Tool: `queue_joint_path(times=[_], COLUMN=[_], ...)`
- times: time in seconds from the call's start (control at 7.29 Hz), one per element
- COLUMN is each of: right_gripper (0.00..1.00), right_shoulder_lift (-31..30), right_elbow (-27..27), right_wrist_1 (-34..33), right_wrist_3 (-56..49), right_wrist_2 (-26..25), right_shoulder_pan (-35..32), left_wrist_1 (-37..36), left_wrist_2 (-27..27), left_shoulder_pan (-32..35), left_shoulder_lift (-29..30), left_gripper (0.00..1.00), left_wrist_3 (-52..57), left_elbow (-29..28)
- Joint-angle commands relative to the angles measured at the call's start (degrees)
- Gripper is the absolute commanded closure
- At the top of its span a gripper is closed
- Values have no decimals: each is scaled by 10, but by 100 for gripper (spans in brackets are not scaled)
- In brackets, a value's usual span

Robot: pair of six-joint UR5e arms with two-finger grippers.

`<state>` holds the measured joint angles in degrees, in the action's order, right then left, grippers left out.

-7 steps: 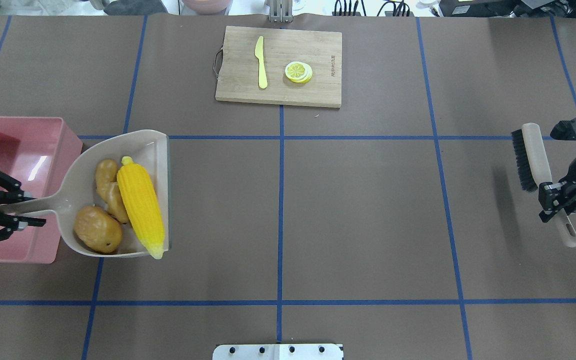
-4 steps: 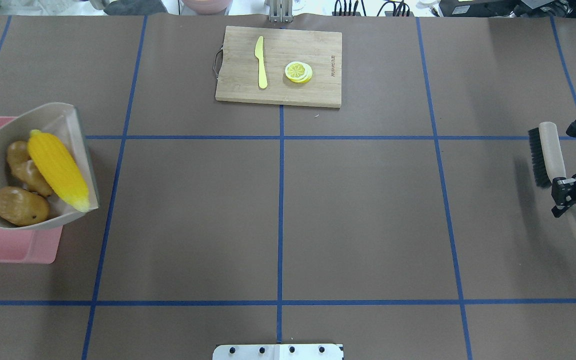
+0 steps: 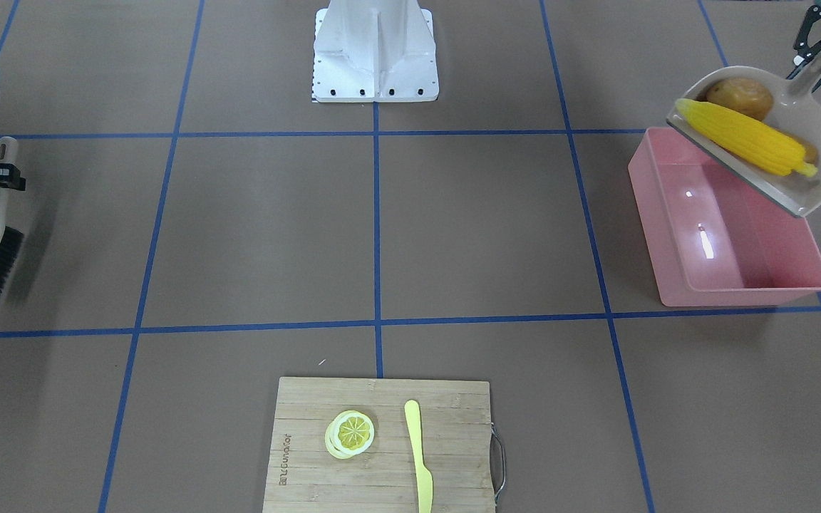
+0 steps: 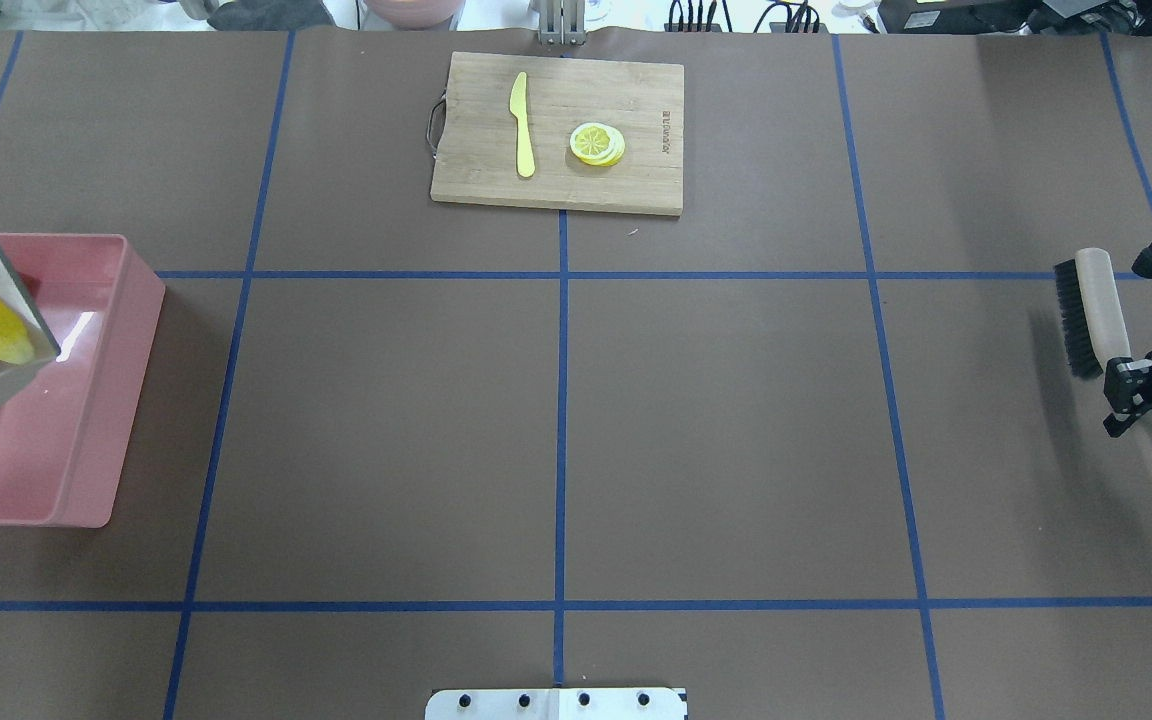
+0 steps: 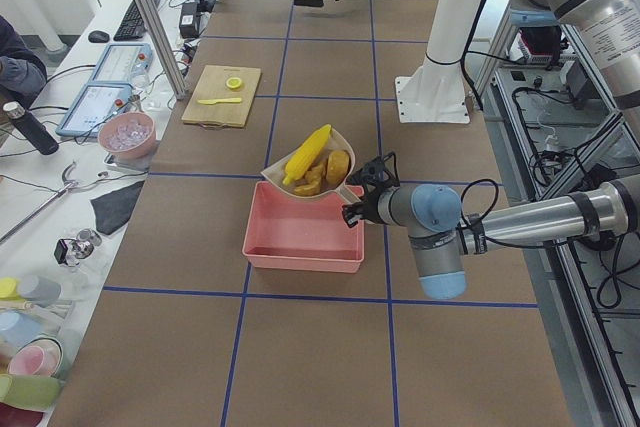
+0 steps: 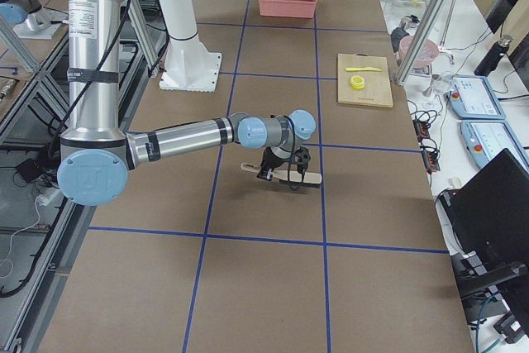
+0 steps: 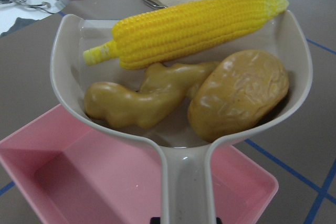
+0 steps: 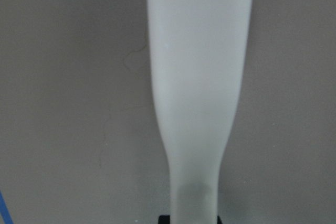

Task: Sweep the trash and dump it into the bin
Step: 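Carry the dustpan over the pink bin with the left gripper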

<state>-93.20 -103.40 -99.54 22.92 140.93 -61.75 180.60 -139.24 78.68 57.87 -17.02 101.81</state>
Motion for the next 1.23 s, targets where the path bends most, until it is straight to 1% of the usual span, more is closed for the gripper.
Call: queue_joint_path(times=[0.0, 0.27, 0.41, 0.55, 0.69, 0.82, 0.96, 1.1], right_gripper=[100, 100, 100, 100, 100, 100, 100, 100], right_shoulder_lift=[-2, -26, -51, -85, -102, -108, -114, -118], right_elbow=[11, 9, 9, 17, 32, 46, 48, 48], right_wrist_1=[0, 0, 10, 55, 84, 91, 91, 91], right_wrist_3=[-31, -61, -77, -90, -99, -124, -142, -153], right_wrist_2=[4, 1, -2, -16, -32, -45, -59, -64], right_shoulder_pan=[0, 0, -1, -1, -2, -5, -12, -17], left_wrist_1=[-2, -10, -39, -67, -82, -111, -145, -194], left_wrist_2=[-13, -23, -31, -31, -37, -39, -39, -39], left_shoulder_pan=[45, 60, 69, 82, 83, 80, 75, 74], left_shoulder_lift=[-18, -38, -38, -38, -39, -40, -41, -45], left_gripper=[100, 100, 100, 100, 100, 100, 100, 100], left_wrist_3=[6, 7, 7, 7, 7, 19, 76, 158], left_elbow=[-51, -58, -48, -28, -17, -4, -2, 0])
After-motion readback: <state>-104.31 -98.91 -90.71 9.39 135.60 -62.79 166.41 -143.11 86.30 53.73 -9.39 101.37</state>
